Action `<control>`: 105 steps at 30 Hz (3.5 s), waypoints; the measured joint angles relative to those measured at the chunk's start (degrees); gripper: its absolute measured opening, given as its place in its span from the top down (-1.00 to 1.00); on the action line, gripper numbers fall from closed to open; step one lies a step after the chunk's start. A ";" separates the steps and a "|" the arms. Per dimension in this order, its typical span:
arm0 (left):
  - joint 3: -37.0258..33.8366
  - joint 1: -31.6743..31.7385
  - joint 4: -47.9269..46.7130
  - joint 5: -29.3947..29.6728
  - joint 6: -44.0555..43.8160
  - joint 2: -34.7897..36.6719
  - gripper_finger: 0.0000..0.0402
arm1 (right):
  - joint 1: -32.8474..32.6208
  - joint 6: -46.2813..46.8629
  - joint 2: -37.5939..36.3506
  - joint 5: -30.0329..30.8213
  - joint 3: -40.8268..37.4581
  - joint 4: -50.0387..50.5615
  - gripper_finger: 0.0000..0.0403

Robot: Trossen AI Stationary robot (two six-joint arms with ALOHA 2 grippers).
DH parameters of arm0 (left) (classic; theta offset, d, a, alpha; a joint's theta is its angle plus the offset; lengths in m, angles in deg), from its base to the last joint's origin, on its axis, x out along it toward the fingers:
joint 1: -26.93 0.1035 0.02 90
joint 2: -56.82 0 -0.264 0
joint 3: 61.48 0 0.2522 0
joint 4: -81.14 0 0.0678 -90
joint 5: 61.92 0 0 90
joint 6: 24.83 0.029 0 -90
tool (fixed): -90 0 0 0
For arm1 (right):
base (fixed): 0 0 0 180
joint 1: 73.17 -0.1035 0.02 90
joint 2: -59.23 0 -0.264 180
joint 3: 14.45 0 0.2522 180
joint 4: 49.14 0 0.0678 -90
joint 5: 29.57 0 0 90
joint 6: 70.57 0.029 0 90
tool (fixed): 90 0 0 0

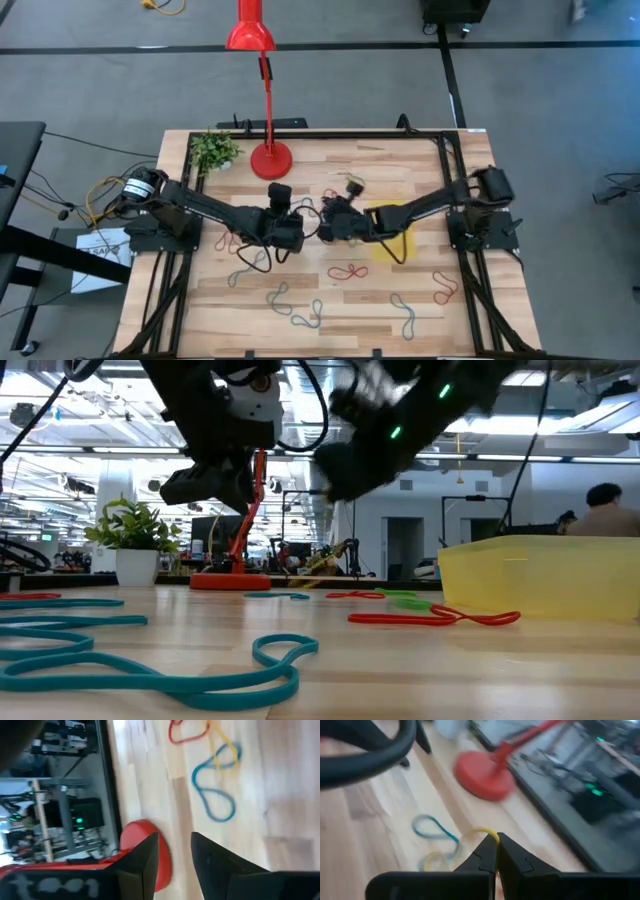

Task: Pick and place items into bin
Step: Put the yellow rubber band into the yellow bin, then put the red rubber band into the yellow bin

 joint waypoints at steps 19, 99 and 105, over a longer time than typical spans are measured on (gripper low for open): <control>-7.52 13.68 -0.04 -18.54 0.83 22.38 0.50 | -21.93 78.85 -15.03 1.96 -2.93 68.69 1.00; -22.80 16.15 8.19 -30.51 -2.22 48.96 0.50 | -14.25 54.52 -12.95 -4.47 19.75 86.42 0.51; -18.25 16.11 0.06 -30.03 -4.83 60.05 0.50 | -16.98 48.63 -15.82 0.43 28.39 92.17 0.51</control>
